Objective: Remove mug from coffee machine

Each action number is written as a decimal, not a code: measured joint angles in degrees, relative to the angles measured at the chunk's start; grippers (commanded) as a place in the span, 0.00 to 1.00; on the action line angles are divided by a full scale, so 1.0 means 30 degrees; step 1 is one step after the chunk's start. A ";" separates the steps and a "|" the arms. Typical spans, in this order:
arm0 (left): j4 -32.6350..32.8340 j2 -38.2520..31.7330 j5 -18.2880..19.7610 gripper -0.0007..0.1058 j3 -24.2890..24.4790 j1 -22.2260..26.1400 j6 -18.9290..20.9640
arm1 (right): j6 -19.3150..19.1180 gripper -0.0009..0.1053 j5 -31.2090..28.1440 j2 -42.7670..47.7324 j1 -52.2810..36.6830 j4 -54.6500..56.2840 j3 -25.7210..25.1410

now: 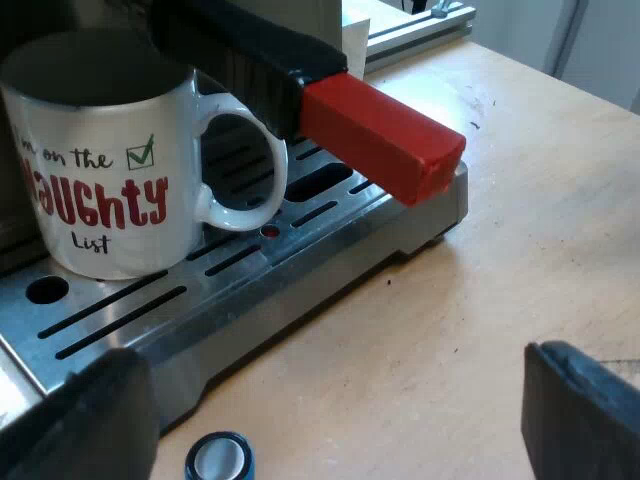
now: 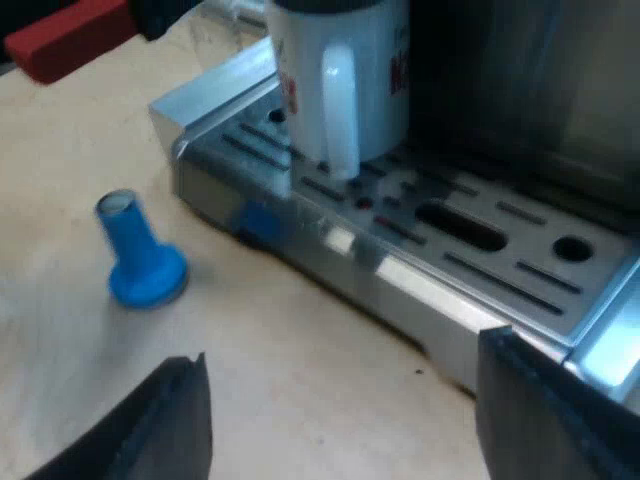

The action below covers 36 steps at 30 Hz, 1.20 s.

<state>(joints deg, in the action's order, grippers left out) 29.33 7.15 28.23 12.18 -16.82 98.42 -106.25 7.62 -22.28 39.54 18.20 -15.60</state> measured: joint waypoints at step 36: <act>0.0033 0.0000 0.0000 0.72 0.0000 0.0000 0.0000 | 0.0107 0.57 -0.4149 -1.7253 0.3147 -2.0290 0.0910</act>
<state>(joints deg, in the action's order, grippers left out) 29.43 7.15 28.23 12.18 -16.82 98.42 -105.93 -4.83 -74.04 48.98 -42.68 -12.87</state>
